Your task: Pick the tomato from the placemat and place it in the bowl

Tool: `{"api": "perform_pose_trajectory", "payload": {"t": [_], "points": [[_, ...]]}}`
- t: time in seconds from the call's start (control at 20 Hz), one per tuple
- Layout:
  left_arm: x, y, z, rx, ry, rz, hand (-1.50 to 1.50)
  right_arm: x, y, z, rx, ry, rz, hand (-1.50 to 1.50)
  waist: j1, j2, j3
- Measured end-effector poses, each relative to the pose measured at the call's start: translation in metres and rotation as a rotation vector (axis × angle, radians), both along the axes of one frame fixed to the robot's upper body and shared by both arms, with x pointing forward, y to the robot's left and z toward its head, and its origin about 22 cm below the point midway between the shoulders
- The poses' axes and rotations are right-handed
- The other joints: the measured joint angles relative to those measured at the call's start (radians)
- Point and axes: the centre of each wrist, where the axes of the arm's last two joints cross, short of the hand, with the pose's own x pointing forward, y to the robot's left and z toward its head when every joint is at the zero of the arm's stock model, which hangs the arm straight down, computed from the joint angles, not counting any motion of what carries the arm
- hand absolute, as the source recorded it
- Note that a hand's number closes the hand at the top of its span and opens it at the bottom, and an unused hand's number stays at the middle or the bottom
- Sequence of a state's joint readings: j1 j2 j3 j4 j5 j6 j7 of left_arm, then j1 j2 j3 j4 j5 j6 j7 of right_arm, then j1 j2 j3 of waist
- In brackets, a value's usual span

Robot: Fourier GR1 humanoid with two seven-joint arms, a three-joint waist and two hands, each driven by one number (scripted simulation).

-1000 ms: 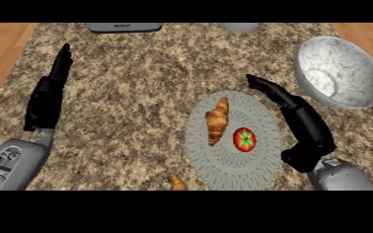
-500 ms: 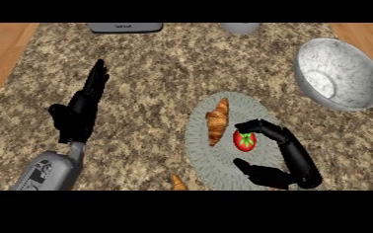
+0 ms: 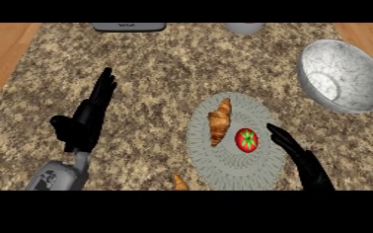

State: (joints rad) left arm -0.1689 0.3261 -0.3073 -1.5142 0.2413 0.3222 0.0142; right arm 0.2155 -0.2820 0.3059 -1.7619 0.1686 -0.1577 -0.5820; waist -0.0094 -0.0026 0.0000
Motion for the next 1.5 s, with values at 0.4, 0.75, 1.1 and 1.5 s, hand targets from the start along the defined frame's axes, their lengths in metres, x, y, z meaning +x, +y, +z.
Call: {"api": "perform_pose_trajectory", "payload": {"t": [0.4,0.75,1.1,1.5], "points": [[0.004,-0.001,0.007,0.002,-0.005,0.002,0.0,0.0,-0.001,0.059,-0.165,0.112,-0.088,-1.5,0.006,0.001,-0.001],[0.005,-0.004,0.008,-0.002,-0.006,-0.01,0.0,0.013,0.006,0.083,-0.328,0.32,-0.101,-1.5,0.012,0.003,-0.001],[0.008,-0.005,0.001,-0.007,-0.005,-0.007,0.0,0.028,0.008,0.064,-0.442,0.459,-0.089,-1.5,0.01,0.003,0.0],[0.0,-0.001,0.005,-0.001,0.002,-0.005,0.0,0.03,-0.005,0.043,-0.417,0.481,-0.043,-1.5,0.009,0.002,0.0]]}}
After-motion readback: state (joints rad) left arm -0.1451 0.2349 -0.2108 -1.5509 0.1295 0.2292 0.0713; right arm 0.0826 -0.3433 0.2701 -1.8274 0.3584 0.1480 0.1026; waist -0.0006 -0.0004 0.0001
